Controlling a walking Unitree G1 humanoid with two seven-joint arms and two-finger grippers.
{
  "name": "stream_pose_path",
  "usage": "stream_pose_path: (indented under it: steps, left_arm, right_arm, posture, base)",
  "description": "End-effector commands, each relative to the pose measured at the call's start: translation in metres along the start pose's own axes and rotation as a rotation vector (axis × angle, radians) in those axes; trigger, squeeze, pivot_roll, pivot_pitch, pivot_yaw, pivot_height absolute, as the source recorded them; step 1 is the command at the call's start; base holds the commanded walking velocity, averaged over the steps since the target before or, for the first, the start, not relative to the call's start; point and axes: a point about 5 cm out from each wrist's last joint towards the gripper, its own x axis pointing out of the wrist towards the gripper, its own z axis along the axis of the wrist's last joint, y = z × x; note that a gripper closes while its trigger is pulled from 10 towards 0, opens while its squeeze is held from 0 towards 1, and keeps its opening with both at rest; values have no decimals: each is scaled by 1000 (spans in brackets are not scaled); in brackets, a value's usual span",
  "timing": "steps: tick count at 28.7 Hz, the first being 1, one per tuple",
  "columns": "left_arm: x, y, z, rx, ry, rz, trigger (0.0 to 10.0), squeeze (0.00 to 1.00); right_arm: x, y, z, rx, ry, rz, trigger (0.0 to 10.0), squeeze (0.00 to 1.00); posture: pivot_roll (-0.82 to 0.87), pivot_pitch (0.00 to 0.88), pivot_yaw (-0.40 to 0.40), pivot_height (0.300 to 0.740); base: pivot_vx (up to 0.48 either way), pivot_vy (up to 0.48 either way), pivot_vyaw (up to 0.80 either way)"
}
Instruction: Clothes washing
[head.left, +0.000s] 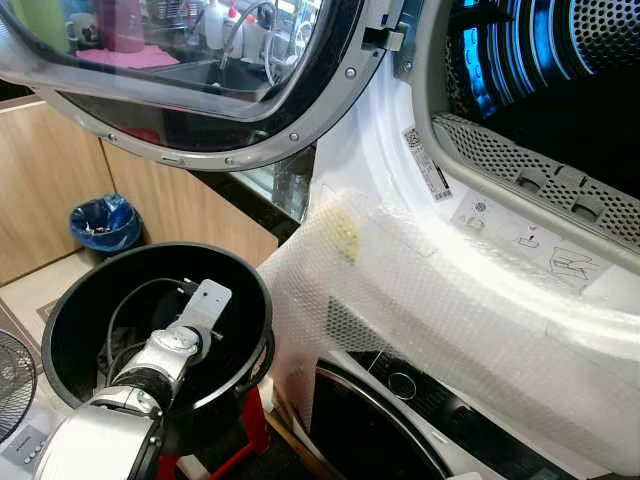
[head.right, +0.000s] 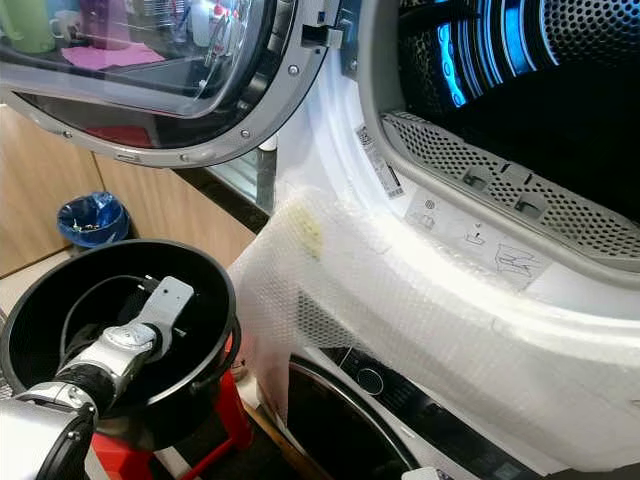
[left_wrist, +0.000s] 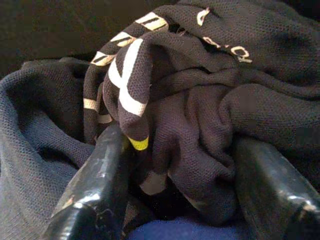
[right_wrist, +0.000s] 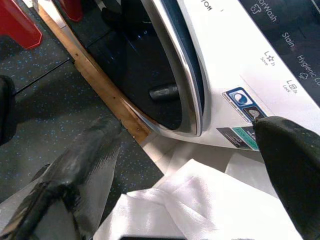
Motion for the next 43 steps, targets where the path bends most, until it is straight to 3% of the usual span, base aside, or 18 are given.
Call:
stream_pose_path:
  steps: [1, 24, 42, 43]
  left_arm:
    - [1, -8, -11, 8, 39, -12, 0, 0]
    - [-1, 1, -14, 20, 39, 17, 0, 0]
    - [-1, 6, -7, -18, -16, 60, 0, 0]
    - [-3, 7, 4, -46, -110, 35, 0, 0]
  right_arm:
    - [-3, -7, -8, 18, 19, -28, 10000, 0]
    - [4, 20, 6, 84, 18, 4, 10000, 0]
    - [8, 25, 17, 94, 0, 17, 10000, 0]
    - [8, 29, 19, 95, -5, 25, 10000, 0]
  posture:
    - [9, 163, -175, 740]
    - [91, 151, -109, 740]
    - [119, 129, -90, 740]
    - [141, 93, -64, 740]
  base:
    - [0, 0, 0]
    - [0, 0, 0]
    - [0, 0, 0]
    - [0, 0, 0]
